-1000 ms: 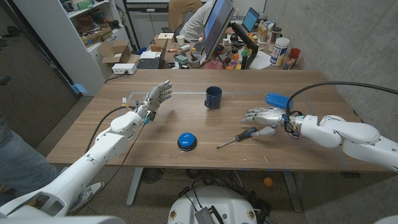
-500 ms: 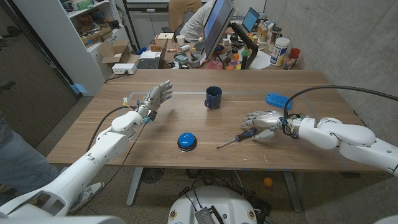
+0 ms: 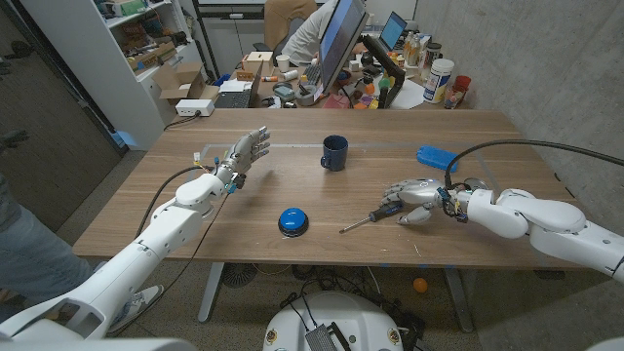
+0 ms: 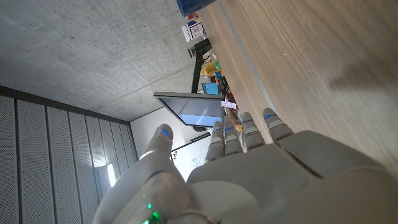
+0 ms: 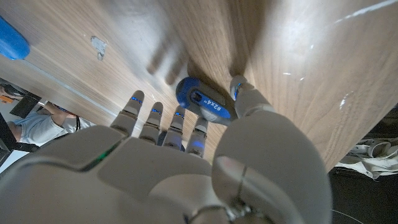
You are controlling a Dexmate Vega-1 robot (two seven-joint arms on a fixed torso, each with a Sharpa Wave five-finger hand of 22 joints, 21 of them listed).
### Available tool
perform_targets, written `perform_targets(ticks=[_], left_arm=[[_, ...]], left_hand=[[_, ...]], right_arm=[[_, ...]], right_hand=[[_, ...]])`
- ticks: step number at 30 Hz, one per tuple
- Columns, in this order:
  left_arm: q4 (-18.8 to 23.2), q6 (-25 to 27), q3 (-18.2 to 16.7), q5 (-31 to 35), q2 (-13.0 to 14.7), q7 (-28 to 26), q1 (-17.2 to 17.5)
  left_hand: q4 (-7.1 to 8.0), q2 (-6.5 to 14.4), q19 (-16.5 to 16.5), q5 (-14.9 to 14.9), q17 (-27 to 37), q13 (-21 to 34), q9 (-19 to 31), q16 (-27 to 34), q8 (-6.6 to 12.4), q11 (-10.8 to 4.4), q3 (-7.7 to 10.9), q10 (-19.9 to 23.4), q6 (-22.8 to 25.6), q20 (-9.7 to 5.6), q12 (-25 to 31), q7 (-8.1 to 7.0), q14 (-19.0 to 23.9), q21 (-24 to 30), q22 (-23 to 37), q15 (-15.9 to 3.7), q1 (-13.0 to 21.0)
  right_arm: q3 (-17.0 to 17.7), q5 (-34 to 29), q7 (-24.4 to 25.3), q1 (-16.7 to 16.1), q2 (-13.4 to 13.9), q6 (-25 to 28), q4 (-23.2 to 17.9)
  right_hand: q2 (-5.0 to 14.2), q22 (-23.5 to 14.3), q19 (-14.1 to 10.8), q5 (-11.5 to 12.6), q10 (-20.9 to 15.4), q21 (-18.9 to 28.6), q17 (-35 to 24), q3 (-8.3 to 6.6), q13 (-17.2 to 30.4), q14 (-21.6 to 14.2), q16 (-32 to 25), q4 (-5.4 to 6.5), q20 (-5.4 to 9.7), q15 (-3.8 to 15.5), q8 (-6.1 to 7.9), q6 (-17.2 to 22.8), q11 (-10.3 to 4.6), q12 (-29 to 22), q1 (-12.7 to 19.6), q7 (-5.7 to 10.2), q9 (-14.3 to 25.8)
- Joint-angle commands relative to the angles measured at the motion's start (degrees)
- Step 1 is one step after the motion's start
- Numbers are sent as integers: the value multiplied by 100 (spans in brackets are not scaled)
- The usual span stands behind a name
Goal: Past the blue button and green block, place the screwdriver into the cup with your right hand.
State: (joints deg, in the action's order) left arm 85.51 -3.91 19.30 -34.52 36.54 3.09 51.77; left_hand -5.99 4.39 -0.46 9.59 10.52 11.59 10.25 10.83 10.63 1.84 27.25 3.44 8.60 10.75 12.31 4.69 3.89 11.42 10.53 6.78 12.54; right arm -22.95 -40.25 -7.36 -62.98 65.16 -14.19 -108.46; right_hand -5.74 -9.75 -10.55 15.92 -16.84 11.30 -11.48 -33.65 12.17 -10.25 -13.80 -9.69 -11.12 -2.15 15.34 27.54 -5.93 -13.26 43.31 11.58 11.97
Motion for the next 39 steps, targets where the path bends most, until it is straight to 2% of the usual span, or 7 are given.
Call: perform_targets(ticks=[1,2,5,10,23,30,39], left_arm=[[137,57,-51,-11,15,-156,117],[150,59,-55,-14,16,-165,127],[182,58,-67,-19,15,-203,160],[233,54,-89,-28,18,-256,214],[318,39,-111,-31,48,-293,297],[302,23,-102,-17,62,-258,279],[197,-63,-70,-16,21,-143,202]], left_hand=[[-11,2,-33,43,33,20,22,22,30,-2,-27,-6,27,37,15,14,-21,-5,15,18,-34],[-11,2,-33,43,33,20,22,22,30,1,-27,-2,27,37,17,16,-21,-5,15,20,-34],[-11,2,-35,43,33,20,22,20,32,6,-28,-20,31,33,10,19,-27,-4,15,20,-36],[-11,3,-58,43,33,21,22,19,33,-2,-28,-29,36,35,7,15,-30,-10,16,27,-40],[-12,5,-107,44,32,22,23,19,33,-12,-30,-34,42,41,7,22,-33,-19,16,30,-46],[-13,6,-115,44,32,22,23,14,33,-27,-30,-33,44,40,8,27,-49,-17,16,31,-49],[-16,9,-144,44,31,22,23,13,33,-3,-28,-23,46,45,13,25,-56,-21,16,33,-50]], right_arm=[[32,-204,936,-221,-114,-46,185],[29,-238,1014,-229,-133,-40,193],[8,-223,1109,-205,-178,-80,232],[-26,-218,1107,-142,-226,-68,251],[-18,-217,1052,-74,-309,136,127],[137,-520,1454,-185,-372,559,-115],[111,-923,1920,-14,-602,901,-176]], right_hand=[[-49,-14,-497,188,-1339,88,-6,-260,71,-1043,-226,26,12,317,521,1242,-584,-351,451,99,109],[-42,-13,-611,220,-1779,69,-8,-324,75,-1442,-291,40,54,431,715,1668,-614,-437,562,99,126],[37,-11,-903,217,-2463,83,-26,-334,68,-2041,-398,76,130,636,1054,2383,-646,-560,712,91,144],[226,-9,-1105,98,-3149,71,-79,-114,32,-2490,-572,82,168,758,1316,2904,-652,-670,939,76,148],[286,-8,-1239,62,-3558,63,-28,-63,-9,-2843,-607,113,221,845,1410,3114,-658,-705,998,72,112],[290,-8,-1244,58,-3624,47,-13,-61,-26,-2841,-562,116,227,870,1418,3137,-664,-686,1008,53,96],[293,-8,-1226,56,-3639,24,6,-72,-44,-2867,-513,127,250,892,1416,3137,-667,-641,1001,62,79]])
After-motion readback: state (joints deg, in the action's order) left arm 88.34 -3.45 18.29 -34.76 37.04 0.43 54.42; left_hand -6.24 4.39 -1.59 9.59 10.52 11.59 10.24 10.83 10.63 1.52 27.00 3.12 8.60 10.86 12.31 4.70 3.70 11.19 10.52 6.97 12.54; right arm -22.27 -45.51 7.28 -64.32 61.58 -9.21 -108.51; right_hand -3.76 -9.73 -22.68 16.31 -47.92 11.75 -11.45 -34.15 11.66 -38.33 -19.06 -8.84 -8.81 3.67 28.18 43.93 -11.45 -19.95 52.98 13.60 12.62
